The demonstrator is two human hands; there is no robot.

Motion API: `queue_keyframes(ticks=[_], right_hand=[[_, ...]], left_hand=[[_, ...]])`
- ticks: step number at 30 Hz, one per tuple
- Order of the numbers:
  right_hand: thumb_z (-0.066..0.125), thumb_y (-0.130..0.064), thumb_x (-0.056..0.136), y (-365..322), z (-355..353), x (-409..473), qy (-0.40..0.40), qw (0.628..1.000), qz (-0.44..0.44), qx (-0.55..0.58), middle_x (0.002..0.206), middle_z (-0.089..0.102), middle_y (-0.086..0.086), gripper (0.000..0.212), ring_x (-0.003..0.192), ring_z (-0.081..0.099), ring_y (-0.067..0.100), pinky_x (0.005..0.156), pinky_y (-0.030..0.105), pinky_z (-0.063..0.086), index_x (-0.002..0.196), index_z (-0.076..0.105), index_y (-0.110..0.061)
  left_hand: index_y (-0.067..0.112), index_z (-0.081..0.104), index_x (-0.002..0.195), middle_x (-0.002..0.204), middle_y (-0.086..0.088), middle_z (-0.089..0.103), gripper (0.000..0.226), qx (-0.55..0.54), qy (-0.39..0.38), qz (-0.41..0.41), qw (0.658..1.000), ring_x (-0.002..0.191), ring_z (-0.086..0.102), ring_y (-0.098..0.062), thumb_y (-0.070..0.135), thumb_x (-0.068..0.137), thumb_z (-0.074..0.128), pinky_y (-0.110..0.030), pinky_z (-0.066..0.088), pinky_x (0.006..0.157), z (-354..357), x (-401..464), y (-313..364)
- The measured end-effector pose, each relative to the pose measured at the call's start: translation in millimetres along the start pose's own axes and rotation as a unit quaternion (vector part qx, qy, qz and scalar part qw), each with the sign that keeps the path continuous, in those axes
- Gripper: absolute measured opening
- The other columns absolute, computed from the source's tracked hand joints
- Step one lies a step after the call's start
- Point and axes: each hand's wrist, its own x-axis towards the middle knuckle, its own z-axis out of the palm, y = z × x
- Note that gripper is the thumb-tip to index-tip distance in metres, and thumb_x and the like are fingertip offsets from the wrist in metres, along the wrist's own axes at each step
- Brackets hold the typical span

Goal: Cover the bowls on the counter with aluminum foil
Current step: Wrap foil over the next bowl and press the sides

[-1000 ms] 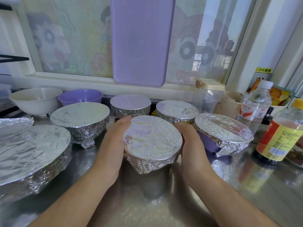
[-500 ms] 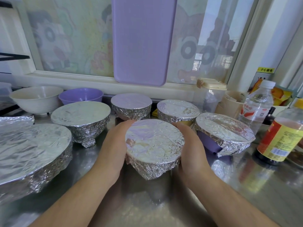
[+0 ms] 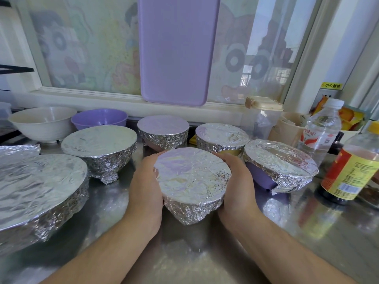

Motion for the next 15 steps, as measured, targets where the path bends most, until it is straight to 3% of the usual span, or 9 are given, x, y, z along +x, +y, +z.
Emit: queue_keyframes(ticks=[2, 4, 6, 8, 10, 12, 14, 15], right_hand=[[0.055, -0.023, 0.101, -4, 2, 0, 0.013, 1.000, 0.015, -0.010, 0.097, 0.076, 0.014, 0.024, 0.091, 0.077, 0.029, 0.082, 0.038, 0.056, 0.094, 0.075, -0.012], [0.054, -0.030, 0.101, -5, 1, 2, 0.022, 0.999, 0.026, -0.030, 0.102, 0.075, 0.018, 0.026, 0.098, 0.075, 0.033, 0.089, 0.042, 0.056, 0.102, 0.072, -0.012], [0.063, -0.035, 0.092, -6, -2, 5, 0.066, 0.996, 0.006, -0.054, 0.091, 0.069, 0.012, 0.023, 0.084, 0.071, 0.029, 0.078, 0.041, 0.053, 0.092, 0.065, -0.012], [0.071, -0.044, 0.074, -6, -6, 8, 0.120, 0.987, -0.030, -0.100, 0.096, 0.070, 0.009, 0.046, 0.087, 0.071, 0.036, 0.078, 0.045, 0.053, 0.091, 0.063, -0.002], [0.068, -0.050, 0.065, -6, -7, 7, 0.130, 0.983, -0.059, -0.116, 0.097, 0.068, 0.019, 0.065, 0.085, 0.067, 0.036, 0.078, 0.048, 0.049, 0.098, 0.060, 0.005], [0.066, -0.053, 0.065, -7, -5, 5, 0.139, 0.979, -0.072, -0.134, 0.109, 0.068, 0.026, 0.071, 0.083, 0.063, 0.033, 0.078, 0.051, 0.047, 0.102, 0.058, 0.007], [0.069, -0.054, 0.068, -3, -3, 4, 0.137, 0.980, -0.070, -0.125, 0.102, 0.068, 0.023, 0.070, 0.082, 0.061, 0.029, 0.075, 0.045, 0.042, 0.102, 0.059, 0.006], [0.073, -0.053, 0.070, 1, -3, 5, 0.132, 0.981, -0.074, -0.118, 0.096, 0.066, 0.018, 0.066, 0.083, 0.061, 0.030, 0.075, 0.042, 0.041, 0.101, 0.060, 0.005]], left_hand=[[0.012, 0.079, 0.108, 0.104, -0.007, 0.080, 0.029, 0.008, -0.002, 0.005, 1.000, 0.102, 0.076, -0.023, 0.030, 0.096, 0.059, -0.036, 0.059, 0.095, -2, 0, 0], [0.014, 0.077, 0.119, 0.116, -0.008, 0.078, 0.042, 0.023, -0.010, -0.002, 1.000, 0.115, 0.072, -0.029, 0.042, 0.090, 0.065, -0.046, 0.052, 0.109, -6, 4, 5], [0.008, 0.073, 0.125, 0.122, -0.016, 0.075, 0.053, 0.025, -0.023, -0.030, 0.999, 0.117, 0.070, -0.039, 0.046, 0.088, 0.064, -0.058, 0.046, 0.113, -10, 9, 12], [0.003, 0.071, 0.123, 0.120, -0.022, 0.074, 0.058, 0.043, -0.027, -0.051, 0.997, 0.114, 0.069, -0.047, 0.048, 0.088, 0.060, -0.058, 0.048, 0.107, -14, 13, 17], [0.000, 0.070, 0.119, 0.116, -0.022, 0.075, 0.058, 0.059, -0.014, -0.041, 0.997, 0.114, 0.069, -0.048, 0.048, 0.088, 0.059, -0.050, 0.049, 0.090, -16, 14, 19], [0.006, 0.073, 0.114, 0.110, -0.017, 0.078, 0.044, 0.061, -0.017, -0.022, 0.998, 0.104, 0.074, -0.039, 0.042, 0.092, 0.060, -0.045, 0.050, 0.082, -15, 13, 18], [0.017, 0.077, 0.099, 0.100, -0.006, 0.080, 0.023, 0.073, -0.019, 0.003, 0.997, 0.090, 0.077, -0.023, 0.026, 0.100, 0.057, -0.041, 0.053, 0.086, -13, 11, 12], [0.021, 0.078, 0.095, 0.099, -0.002, 0.080, 0.024, 0.084, -0.023, 0.013, 0.996, 0.090, 0.077, -0.018, 0.018, 0.102, 0.055, -0.041, 0.053, 0.091, -13, 11, 9]])
